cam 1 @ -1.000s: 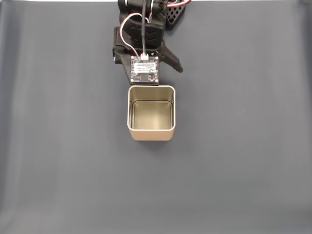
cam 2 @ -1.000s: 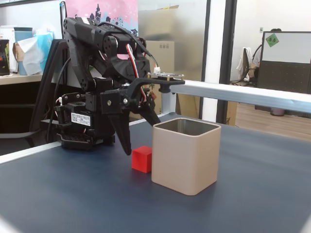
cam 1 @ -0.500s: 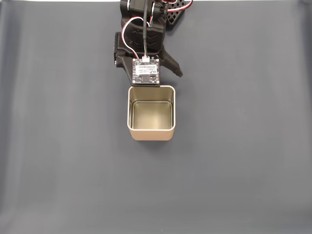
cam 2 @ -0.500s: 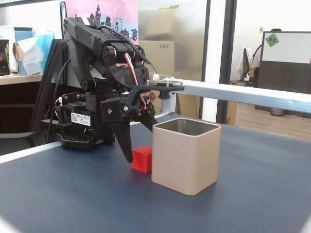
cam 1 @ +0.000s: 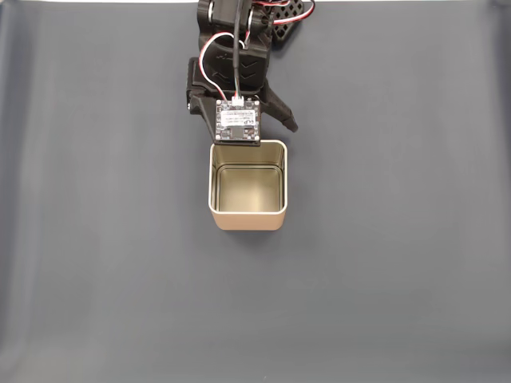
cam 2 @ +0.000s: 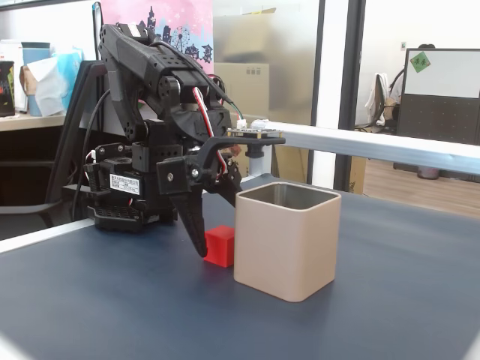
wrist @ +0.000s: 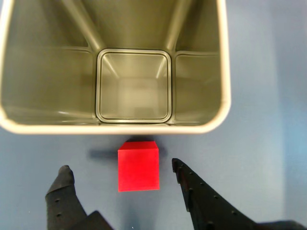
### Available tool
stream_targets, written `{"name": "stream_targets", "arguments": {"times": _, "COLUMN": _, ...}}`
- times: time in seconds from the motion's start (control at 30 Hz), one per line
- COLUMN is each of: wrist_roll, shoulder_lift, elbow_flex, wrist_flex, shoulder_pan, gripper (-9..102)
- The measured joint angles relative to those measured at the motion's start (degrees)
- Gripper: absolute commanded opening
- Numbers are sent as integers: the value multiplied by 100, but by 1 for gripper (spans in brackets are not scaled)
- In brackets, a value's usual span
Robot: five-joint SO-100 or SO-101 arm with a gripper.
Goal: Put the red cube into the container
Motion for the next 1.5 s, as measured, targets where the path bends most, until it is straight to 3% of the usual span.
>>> {"name": "stream_targets", "arguments": {"times": 0.57, "wrist_roll": 35, "shoulder_lift": -26, "elbow_flex": 26, "wrist_flex": -193, "shoulder_pan": 0, "gripper": 32}}
{"name": "stream_targets", "arguments": {"times": 0.73, "wrist_roll": 176, "shoulder_lift": -26, "elbow_flex": 26, "wrist_flex": -193, "shoulder_pan": 0, "gripper": 24}}
{"name": "stream_targets", "arguments": {"times": 1.03, "wrist_roll": 290, "shoulder_lift": -26, "elbow_flex": 26, "wrist_flex": -167, "shoulder_pan": -9, "gripper": 0}}
{"name": "stream_targets", "arguments": {"times": 1.5, "wrist_roll": 448, "shoulder_lift": -70, "elbow_flex": 26, "wrist_flex": -141, "shoulder_pan": -26, "gripper": 0}}
